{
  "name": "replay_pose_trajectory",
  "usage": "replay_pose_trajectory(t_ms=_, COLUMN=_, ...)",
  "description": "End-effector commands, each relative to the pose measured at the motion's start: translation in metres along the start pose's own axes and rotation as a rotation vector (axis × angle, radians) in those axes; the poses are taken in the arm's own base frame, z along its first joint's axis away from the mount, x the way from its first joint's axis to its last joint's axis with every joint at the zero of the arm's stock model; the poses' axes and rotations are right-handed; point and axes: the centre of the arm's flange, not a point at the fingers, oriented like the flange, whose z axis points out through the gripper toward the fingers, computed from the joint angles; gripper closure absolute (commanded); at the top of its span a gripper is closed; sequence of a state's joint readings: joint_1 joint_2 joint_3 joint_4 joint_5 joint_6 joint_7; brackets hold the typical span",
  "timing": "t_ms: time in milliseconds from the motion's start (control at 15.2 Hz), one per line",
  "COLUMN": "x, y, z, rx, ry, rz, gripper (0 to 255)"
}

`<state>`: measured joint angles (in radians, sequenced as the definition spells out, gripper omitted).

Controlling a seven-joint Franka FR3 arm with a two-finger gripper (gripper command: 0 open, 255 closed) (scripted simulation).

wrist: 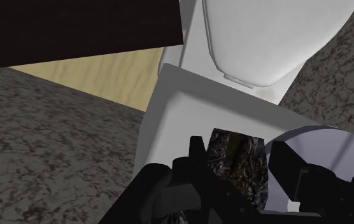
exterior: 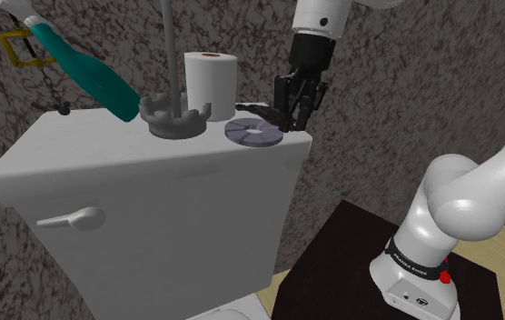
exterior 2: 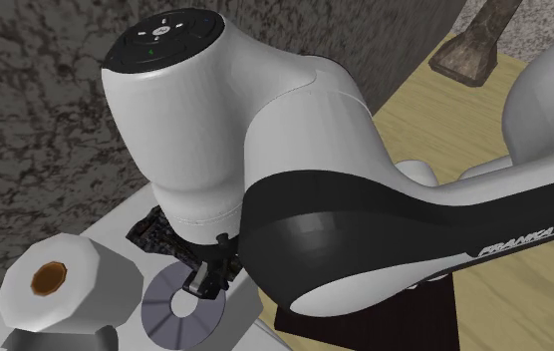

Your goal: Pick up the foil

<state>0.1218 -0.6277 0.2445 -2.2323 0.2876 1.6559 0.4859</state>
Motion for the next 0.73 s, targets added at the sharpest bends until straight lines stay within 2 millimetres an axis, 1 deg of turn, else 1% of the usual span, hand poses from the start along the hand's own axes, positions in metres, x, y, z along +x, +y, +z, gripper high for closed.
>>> replay_pose_trajectory(t_ms=0, x=0.000, y=0.000, z=0.001, rx=0.000, ry=0.000, rz=0.000, gripper=255)
replay_pose_trajectory(t_ms=660, x=-0.002, y=-0.008, z=-0.051, rx=0.000, ry=0.000, rz=0.000, gripper=255)
